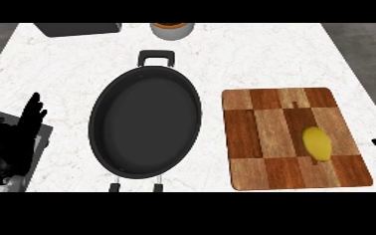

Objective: Pick the lemon from the cutting board and place it in the pot

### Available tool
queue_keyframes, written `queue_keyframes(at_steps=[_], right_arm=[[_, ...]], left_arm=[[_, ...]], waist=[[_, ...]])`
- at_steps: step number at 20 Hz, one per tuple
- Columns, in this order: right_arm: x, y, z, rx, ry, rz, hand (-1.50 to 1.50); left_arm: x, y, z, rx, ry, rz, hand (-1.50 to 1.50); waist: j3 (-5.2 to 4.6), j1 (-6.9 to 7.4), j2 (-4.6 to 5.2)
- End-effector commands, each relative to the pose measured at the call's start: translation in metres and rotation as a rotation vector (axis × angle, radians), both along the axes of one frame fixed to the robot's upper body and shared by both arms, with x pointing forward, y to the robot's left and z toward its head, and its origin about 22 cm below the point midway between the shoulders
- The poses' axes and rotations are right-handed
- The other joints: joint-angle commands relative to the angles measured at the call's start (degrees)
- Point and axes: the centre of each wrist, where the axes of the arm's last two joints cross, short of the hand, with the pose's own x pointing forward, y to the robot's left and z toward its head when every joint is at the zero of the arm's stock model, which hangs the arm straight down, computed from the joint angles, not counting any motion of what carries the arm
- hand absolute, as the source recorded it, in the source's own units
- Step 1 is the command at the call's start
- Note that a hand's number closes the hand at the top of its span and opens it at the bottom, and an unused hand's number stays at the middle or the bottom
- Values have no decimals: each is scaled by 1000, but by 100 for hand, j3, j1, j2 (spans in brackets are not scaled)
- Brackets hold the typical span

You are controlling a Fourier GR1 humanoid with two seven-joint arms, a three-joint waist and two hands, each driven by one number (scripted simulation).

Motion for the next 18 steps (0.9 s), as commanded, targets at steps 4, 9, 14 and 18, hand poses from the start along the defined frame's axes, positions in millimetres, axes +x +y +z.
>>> queue_keyframes(at_steps=[4, 9, 14, 18], right_arm=[[-94, 28, 5, -75, 24, -89, -150], [-84, 42, 49, -86, 247, -47, -150], [-46, 57, 84, -91, 431, 4, -150], [-29, 53, 101, -137, 696, 40, -150]], left_arm=[[-1, 4, 2, 8, -7, -85, 0], [2, -5, 9, 23, -9, -104, 0], [7, -14, 1, 26, -35, -151, 0], [19, -18, 11, 3, -19, -165, 0]], waist=[[6, 380, 53], [4, 512, 79], [3, 690, 120], [3, 729, 139]])
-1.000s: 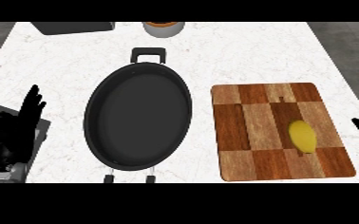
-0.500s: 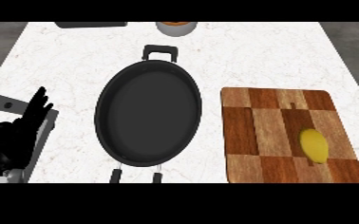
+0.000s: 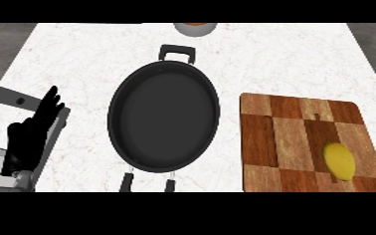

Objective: Pick the lemon from the cutting board and place it in the pot

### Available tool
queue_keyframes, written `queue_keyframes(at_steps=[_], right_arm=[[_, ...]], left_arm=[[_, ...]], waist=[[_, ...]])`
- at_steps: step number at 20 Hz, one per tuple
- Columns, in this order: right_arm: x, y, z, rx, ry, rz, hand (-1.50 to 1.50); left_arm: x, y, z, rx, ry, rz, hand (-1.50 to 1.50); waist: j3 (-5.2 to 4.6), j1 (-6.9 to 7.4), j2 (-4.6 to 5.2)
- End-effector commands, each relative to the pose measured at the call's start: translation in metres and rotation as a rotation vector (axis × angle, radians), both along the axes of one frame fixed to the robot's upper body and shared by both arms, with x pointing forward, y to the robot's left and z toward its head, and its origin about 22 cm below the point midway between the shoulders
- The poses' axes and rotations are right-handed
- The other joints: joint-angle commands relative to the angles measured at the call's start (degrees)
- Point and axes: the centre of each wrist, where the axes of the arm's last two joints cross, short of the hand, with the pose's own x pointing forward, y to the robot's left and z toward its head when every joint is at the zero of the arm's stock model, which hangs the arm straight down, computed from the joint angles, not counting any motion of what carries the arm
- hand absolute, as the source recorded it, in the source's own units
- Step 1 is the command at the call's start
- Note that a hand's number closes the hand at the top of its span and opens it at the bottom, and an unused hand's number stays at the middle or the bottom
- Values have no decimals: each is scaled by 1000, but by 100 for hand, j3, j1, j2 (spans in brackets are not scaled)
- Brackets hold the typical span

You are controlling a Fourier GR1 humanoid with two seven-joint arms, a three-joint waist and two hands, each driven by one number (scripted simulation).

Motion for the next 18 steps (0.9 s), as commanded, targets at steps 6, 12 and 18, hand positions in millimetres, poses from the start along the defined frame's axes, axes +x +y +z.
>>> queue_keyframes(at_steps=[6, 12, 18], right_arm=[[43, 28, 18, 38, 430, 45, -150], [93, 36, 36, 84, 467, 94, -150], [106, 54, 6, 25, 559, 71, -150]], left_arm=[[1, -13, -4, 15, -12, -33, 0], [1, 2, -1, -4, 17, 8, 0], [-3, 2, -11, -2, 12, 18, 0]], waist=[[14, 132, 8], [16, 33, -16], [16, -23, -25]])
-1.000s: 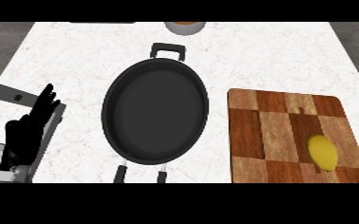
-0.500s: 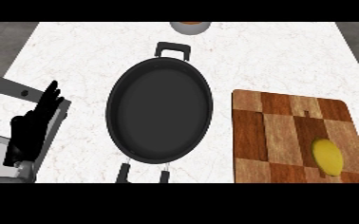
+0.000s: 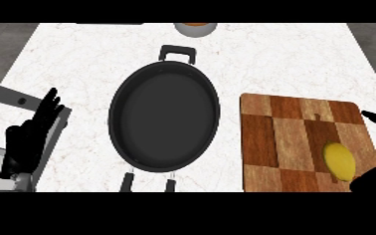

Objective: Pick the lemon from the cutting board and place it in the pot

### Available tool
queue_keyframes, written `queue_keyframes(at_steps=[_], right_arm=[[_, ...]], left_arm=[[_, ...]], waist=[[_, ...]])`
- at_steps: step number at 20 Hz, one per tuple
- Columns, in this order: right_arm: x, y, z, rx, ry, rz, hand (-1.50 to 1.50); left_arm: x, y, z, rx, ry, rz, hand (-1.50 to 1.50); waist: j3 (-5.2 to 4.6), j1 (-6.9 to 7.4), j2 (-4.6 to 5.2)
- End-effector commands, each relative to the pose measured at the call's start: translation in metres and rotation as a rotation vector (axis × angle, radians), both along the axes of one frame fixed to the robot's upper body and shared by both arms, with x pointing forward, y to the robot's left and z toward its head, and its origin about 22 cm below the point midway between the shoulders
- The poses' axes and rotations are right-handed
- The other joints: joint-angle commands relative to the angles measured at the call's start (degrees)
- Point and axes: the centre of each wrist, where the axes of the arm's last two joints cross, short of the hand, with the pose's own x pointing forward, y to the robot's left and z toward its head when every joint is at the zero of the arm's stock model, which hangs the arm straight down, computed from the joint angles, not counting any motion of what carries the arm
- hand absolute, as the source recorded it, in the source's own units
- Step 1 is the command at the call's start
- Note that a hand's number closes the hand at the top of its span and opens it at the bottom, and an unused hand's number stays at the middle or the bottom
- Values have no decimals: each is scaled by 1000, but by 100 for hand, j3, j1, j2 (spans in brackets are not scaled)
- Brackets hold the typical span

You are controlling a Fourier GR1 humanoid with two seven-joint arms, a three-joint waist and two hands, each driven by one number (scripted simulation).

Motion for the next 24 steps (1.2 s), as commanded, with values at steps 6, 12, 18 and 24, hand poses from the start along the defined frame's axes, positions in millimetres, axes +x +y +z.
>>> queue_keyframes(at_steps=[6, 12, 18, 24], right_arm=[[39, 7, -12, -46, 102, 3, -150], [39, 19, -52, -37, 138, -17, -150], [39, 5, -77, -62, 173, -7, -150], [34, -15, -66, -54, 171, -28, -150]], left_arm=[[-10, 7, -14, 2, -2, 19, 0], [-8, 22, -4, 11, -5, 34, 0], [6, 6, -9, -9, 7, 18, 0], [-3, -9, -1, 7, 10, 29, 0]], waist=[[-3, -34, -6], [-2, -47, -9], [-2, -73, -5], [-1, -81, -13]])
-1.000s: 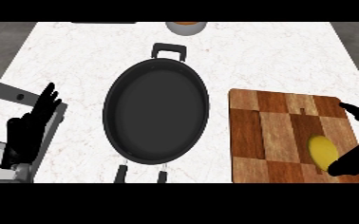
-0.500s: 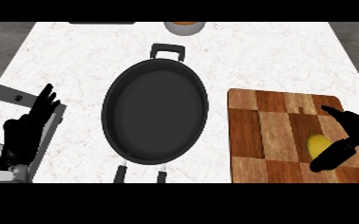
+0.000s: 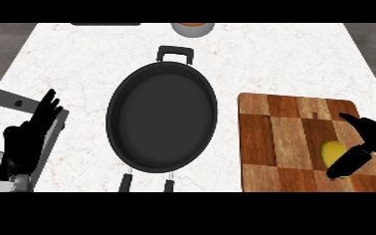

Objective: Pick the lemon from the cutting board and place it in the pot

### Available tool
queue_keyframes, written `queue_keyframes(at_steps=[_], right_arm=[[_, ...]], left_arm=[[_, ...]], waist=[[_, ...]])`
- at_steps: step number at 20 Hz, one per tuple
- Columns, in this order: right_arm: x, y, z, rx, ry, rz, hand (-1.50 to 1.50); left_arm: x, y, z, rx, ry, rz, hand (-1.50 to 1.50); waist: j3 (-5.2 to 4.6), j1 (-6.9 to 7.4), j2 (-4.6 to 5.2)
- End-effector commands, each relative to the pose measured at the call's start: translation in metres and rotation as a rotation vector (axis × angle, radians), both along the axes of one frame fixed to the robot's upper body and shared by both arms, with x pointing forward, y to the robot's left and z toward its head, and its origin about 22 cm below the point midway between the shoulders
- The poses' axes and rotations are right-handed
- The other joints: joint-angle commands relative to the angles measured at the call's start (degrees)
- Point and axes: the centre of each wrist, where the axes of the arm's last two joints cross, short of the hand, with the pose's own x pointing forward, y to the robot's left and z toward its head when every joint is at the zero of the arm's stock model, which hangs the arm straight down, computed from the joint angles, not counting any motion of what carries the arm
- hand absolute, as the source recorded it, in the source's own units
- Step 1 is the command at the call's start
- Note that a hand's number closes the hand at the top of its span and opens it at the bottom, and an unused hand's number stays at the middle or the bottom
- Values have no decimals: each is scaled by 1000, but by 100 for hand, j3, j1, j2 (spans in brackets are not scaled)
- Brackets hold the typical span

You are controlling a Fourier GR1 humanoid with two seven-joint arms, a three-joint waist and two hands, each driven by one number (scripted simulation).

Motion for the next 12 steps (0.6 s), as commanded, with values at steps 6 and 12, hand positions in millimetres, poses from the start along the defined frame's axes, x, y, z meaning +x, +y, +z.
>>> queue_keyframes(at_steps=[6, 12], right_arm=[[-17, 2, -21, -12, 64, 62, 150], [-11, 4, -27, -5, 10, 119, 150]], left_arm=[[-6, 12, -3, 3, -5, 0, 0], [-14, -6, -12, -1, -7, 10, 0]], waist=[[-1, -5, -3], [-1, -4, -2]])
